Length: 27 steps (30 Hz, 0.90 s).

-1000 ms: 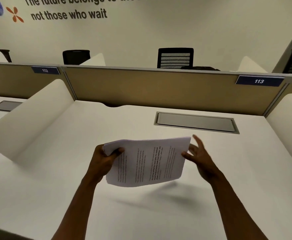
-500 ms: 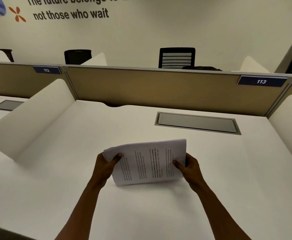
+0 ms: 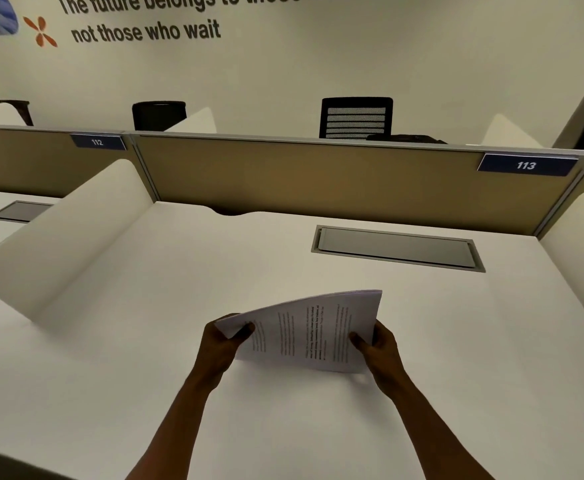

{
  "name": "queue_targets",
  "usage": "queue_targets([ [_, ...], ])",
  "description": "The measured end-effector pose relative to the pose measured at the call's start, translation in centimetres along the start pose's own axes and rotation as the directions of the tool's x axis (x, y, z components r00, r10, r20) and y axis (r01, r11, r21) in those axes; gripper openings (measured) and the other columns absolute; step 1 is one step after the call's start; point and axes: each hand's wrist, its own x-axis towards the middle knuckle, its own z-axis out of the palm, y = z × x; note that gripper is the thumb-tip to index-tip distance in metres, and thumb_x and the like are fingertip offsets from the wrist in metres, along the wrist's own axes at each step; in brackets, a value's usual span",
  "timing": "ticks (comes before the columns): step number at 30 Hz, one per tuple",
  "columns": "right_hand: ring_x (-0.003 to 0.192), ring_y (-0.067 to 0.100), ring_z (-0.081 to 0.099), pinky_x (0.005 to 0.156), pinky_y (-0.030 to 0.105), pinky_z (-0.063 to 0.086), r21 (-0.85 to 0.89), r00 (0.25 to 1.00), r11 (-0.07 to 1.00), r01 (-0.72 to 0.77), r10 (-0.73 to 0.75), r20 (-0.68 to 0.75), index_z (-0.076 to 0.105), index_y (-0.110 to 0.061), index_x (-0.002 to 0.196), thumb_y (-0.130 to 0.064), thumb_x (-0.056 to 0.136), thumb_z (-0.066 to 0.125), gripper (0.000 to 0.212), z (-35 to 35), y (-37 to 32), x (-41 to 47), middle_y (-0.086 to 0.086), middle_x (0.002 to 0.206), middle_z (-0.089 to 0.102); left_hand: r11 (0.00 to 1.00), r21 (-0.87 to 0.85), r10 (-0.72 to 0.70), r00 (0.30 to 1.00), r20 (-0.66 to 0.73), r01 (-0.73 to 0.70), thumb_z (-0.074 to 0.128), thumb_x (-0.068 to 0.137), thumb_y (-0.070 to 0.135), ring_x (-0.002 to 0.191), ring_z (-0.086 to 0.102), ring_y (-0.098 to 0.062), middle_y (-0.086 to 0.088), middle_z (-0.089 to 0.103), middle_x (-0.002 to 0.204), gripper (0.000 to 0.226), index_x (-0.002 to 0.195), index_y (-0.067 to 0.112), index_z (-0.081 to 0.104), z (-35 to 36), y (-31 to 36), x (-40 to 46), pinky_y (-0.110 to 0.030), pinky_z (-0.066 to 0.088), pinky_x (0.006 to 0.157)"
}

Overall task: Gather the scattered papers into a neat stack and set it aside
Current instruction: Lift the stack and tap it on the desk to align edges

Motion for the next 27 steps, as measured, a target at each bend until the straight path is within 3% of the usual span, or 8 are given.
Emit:
queue_targets([
  [6,0.09,0.016,0.071,0.065,0.022,0.059,-0.016,0.999,0.999,0.042,-0.042,-0.001,0.062,-0.018,0.12,-0.007,0.09,0.065,0.033,-0.1,-1.2,0.3,0.002,0.108,0.072,0.999,-0.026,0.018,0.998,-0.053,-0.019,0.08,0.075,0.03,0.081,0.074,-0.012,-0.002,0.078,0.092,0.017,0.092,0.027,0.078,-0.2,1.2,0.4,-0.019,0.056,0.062],
  [11,0.105,0.028,0.065,0.086,0.042,0.058,-0.025,1.0,1.0,0.007,-0.007,-0.004,0.058,-0.014,0.127,-0.006,0.089,0.065,0.04,0.3,0.2,-0.2,0.007,0.117,0.068,0.999,-0.002,-0.032,0.997,-0.068,0.032,0.082,0.079,0.019,0.089,0.073,-0.016,-0.001,0.079,0.094,0.018,0.095,0.024,0.075,0.1,-0.1,0.4,-0.021,0.057,0.065],
  [18,0.101,0.021,0.068,0.075,0.031,0.062,-0.019,0.999,0.999,0.045,-0.046,-0.015,0.06,-0.021,0.124,-0.007,0.087,0.068,0.04,0.2,-0.4,-0.1,0.003,0.114,0.07,0.999,-0.041,-0.009,0.998,-0.069,0.006,0.08,0.081,0.016,0.095,0.073,-0.022,-0.008,0.077,0.103,0.035,0.114,0.011,0.07,0.1,-0.1,0.6,-0.027,0.06,0.071],
  [24,0.107,0.025,0.065,0.088,0.047,0.058,-0.054,0.999,0.998,0.013,-0.016,-0.041,0.055,-0.02,0.128,-0.004,0.085,0.07,0.048,0.8,0.6,-0.5,0.005,0.119,0.066,0.999,-0.03,-0.047,0.997,-0.06,0.045,0.08,0.079,0.012,0.105,0.068,-0.029,-0.013,0.072,0.114,0.047,0.123,0.007,0.063,1.2,-0.7,0.1,-0.041,0.059,0.086],
  [27,0.104,0.022,0.067,0.083,0.039,0.061,-0.056,0.999,0.998,0.026,-0.028,-0.037,0.056,-0.023,0.126,-0.004,0.087,0.068,0.045,0.8,0.1,-0.4,0.002,0.116,0.067,0.998,-0.032,-0.054,0.995,-0.082,0.052,0.083,0.075,0.022,0.102,0.07,-0.028,-0.01,0.073,0.112,0.055,0.124,0.008,0.064,1.5,-0.3,0.2,-0.042,0.061,0.082],
])
